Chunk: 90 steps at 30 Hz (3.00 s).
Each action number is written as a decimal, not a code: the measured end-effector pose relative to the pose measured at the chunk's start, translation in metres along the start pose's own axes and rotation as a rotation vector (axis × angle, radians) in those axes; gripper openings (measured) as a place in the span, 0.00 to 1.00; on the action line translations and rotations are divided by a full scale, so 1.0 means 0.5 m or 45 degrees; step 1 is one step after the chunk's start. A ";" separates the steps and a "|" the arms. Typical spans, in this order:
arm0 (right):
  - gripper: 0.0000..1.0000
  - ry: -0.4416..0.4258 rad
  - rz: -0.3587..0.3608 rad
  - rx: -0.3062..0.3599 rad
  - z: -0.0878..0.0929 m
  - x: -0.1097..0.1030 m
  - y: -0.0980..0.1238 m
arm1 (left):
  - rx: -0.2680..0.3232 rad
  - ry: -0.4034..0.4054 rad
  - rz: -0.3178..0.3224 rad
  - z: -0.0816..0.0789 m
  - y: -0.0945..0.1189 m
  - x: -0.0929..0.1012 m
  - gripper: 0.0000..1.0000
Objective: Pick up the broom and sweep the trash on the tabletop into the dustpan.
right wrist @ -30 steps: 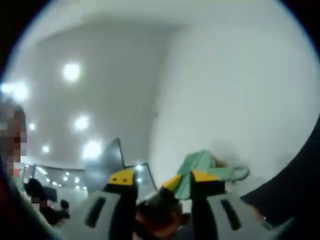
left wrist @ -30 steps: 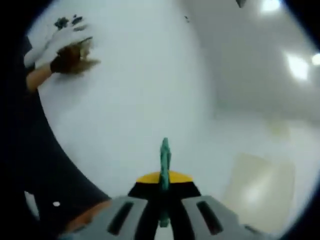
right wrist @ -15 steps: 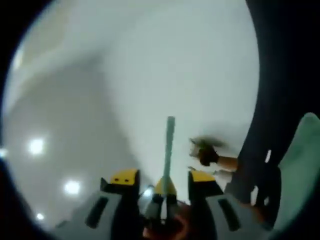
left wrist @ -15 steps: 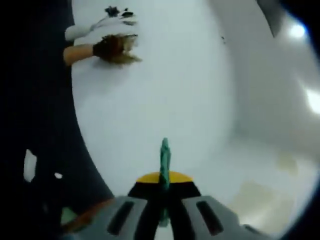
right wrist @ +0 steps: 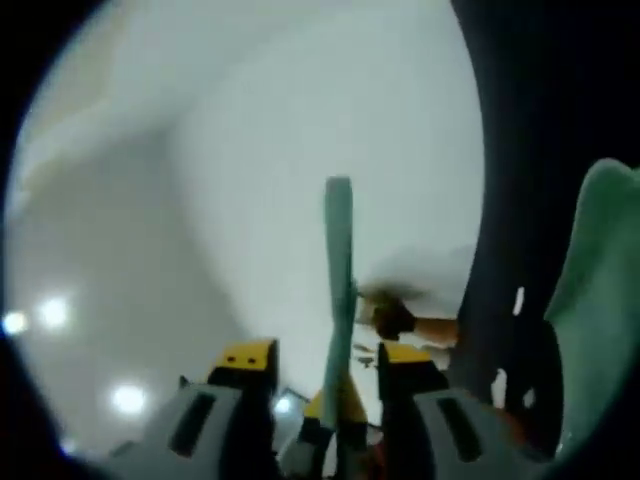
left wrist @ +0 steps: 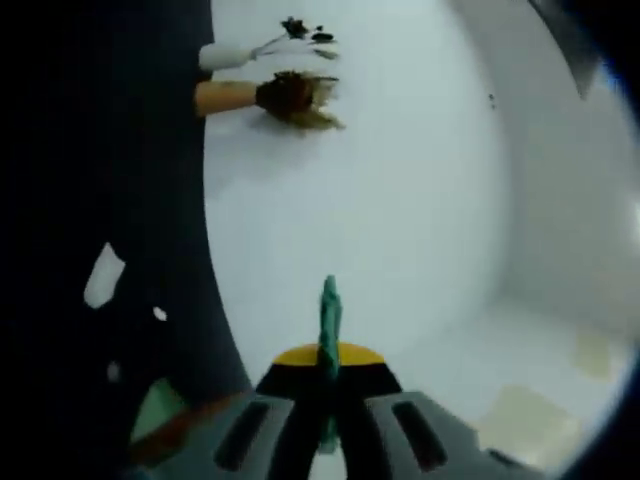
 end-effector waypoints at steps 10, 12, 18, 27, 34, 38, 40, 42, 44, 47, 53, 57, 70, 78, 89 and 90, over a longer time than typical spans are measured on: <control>0.35 -0.027 -0.002 0.018 0.006 0.002 -0.016 | -0.013 -0.014 -0.020 0.017 0.011 -0.017 0.02; 0.34 -0.038 -0.007 0.023 0.007 0.001 -0.018 | -0.007 -0.012 -0.026 0.019 0.013 -0.021 0.02; 0.25 -0.033 0.033 0.044 0.006 0.010 -0.016 | 0.013 -0.019 -0.043 0.019 0.017 -0.026 0.02; 0.10 -0.011 0.125 0.076 0.003 0.034 -0.015 | 0.025 -0.042 -0.053 0.030 0.022 -0.028 0.02; 0.06 -0.038 0.154 0.092 -0.004 0.040 -0.013 | 0.038 -0.060 -0.056 0.038 0.027 -0.031 0.02; 0.05 -0.038 0.161 0.083 -0.007 0.039 -0.008 | 0.034 -0.054 -0.051 0.042 0.028 -0.033 0.03; 0.05 -0.022 0.175 0.071 -0.007 0.039 -0.006 | 0.031 -0.050 -0.050 0.043 0.028 -0.034 0.03; 0.05 -0.020 0.175 0.065 -0.008 0.036 -0.004 | 0.028 -0.052 -0.042 0.045 0.028 -0.033 0.03; 0.05 -0.004 0.169 0.068 -0.011 0.030 -0.001 | 0.023 -0.061 -0.033 0.048 0.029 -0.030 0.03; 0.05 0.005 0.159 0.055 -0.014 0.027 0.000 | 0.017 -0.042 -0.018 0.051 0.029 -0.027 0.04; 0.05 -0.031 0.142 0.045 -0.029 0.027 0.000 | -0.001 -0.070 -0.004 0.059 0.027 -0.020 0.05; 0.05 -0.035 0.138 0.048 -0.046 0.023 0.006 | -0.003 -0.093 0.004 0.049 0.024 -0.017 0.04; 0.14 0.004 0.065 0.058 -0.056 0.003 0.026 | -0.032 -0.163 0.087 0.051 0.009 0.008 0.02; 0.06 -0.009 0.126 0.021 -0.053 0.021 0.032 | -0.045 -0.189 0.080 0.057 0.011 0.004 0.02; 0.03 0.003 0.146 -0.022 -0.047 0.028 0.038 | -0.046 -0.164 0.072 0.060 0.016 -0.005 0.03; 0.03 -0.008 0.143 -0.021 -0.047 0.028 0.039 | -0.049 -0.172 0.074 0.061 0.015 -0.004 0.03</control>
Point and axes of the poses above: the point that each gripper's makers call its tool centre point, and the gripper's own axes: y roughly backward along the fingers, x roughly to its right, z roughly out of its underside, the point moved 5 cm from there along y, roughly backward along the fingers, and after that the axes turned 9 degrees about z, right-handed, at the moved point
